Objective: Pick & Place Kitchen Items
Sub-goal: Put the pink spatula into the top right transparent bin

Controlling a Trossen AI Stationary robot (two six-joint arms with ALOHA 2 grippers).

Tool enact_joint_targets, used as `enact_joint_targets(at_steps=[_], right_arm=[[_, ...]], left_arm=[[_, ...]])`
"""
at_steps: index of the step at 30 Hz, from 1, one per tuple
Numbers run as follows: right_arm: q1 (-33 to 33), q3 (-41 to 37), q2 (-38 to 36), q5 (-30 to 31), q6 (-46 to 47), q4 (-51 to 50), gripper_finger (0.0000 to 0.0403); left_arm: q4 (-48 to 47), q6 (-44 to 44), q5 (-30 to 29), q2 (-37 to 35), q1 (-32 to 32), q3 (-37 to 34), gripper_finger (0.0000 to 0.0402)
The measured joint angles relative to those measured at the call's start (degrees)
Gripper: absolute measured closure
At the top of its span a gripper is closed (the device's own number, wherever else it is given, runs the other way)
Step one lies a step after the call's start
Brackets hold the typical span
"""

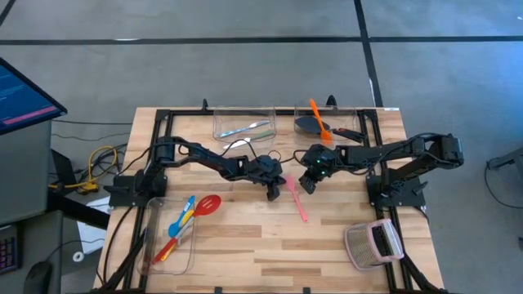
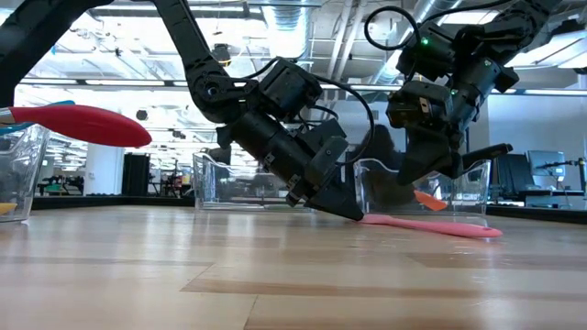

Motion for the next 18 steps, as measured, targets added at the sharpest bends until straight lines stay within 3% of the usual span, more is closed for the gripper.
enact_joint_targets(at_steps=[5, 11, 18], right_arm=[[-2.0, 0.0, 3.6, -3.5, 0.1, 1.6, 0.0382], [-5.3, 0.2, 11.3, -11.6, 0.0, 6.2, 0.0301], [-8.0, 0.2, 14.3, -17.1, -2.8, 10.2, 0.0220]], left_arm=[[0.0, 0.1, 0.0, 0.0, 0.0, 0.0, 0.0400], [0.0, 0.1, 0.0, 0.0, 0.0, 0.0, 0.0400], [0.0, 0.9, 0.0, 0.0, 0.0, 0.0, 0.0400]])
